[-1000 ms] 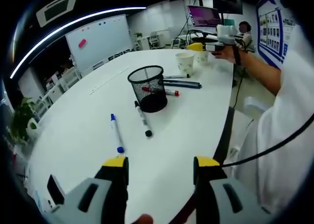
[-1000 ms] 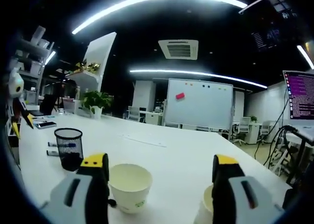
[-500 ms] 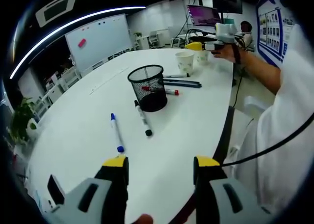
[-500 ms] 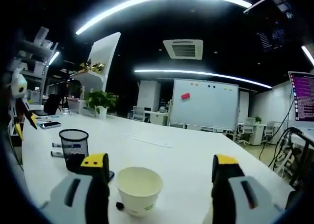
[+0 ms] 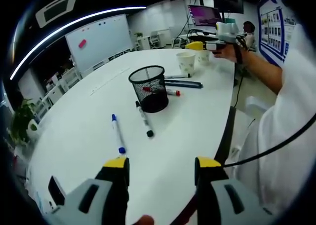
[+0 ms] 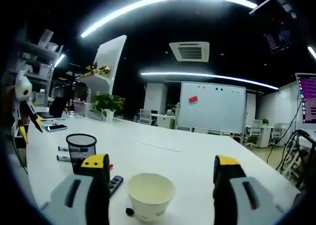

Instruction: Place the scattered laser pointers and whiteboard markers into the pen holder and stack the scattered paper cups together

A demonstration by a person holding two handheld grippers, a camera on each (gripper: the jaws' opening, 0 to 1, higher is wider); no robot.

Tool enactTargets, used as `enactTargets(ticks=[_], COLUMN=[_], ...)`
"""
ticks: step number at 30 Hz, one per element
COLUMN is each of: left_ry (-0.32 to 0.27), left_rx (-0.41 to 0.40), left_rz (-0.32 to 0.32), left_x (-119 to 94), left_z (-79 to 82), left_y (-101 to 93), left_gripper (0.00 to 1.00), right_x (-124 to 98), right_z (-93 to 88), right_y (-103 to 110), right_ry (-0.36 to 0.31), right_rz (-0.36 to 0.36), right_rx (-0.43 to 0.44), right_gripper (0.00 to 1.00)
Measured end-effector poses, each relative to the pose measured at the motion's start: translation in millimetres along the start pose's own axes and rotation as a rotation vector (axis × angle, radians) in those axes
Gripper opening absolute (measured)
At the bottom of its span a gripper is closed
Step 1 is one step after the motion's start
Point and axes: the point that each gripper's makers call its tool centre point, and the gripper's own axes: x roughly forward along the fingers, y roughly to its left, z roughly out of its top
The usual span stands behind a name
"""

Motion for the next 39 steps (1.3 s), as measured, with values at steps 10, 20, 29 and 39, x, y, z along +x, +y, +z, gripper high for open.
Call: enactTargets(ticks=[10,20,29,39], left_ry=[-0.003,-0.003,-0.003,-0.004], left_rx=[-0.002,-0.008,-0.011,-0.015], left_rz=[0.0,0.003,0.006,0.005], left_x=[-0.3,-1.9,-2.3,-2.4], left_z=[0.6,-1.3,-3.2,-3.6], left_y=[-2.3,-1.2,1.3,1.0], left_gripper=[0.54,0.54,0.54,0.54], right_x=[0.6,4.5,6.7,8.9], right_z=[-1.8,-2.2,-2.3,-0.4], right_y=[7.7,17.5,28.2,34.8], right_ry=[0.005,0.012,0.017,0.015], right_rz=[0.012,0.037,0.062,0.08], right_rx=[0.012,0.009,0.009,0.011], right_gripper=[0.86,0.86,0.86,0.86])
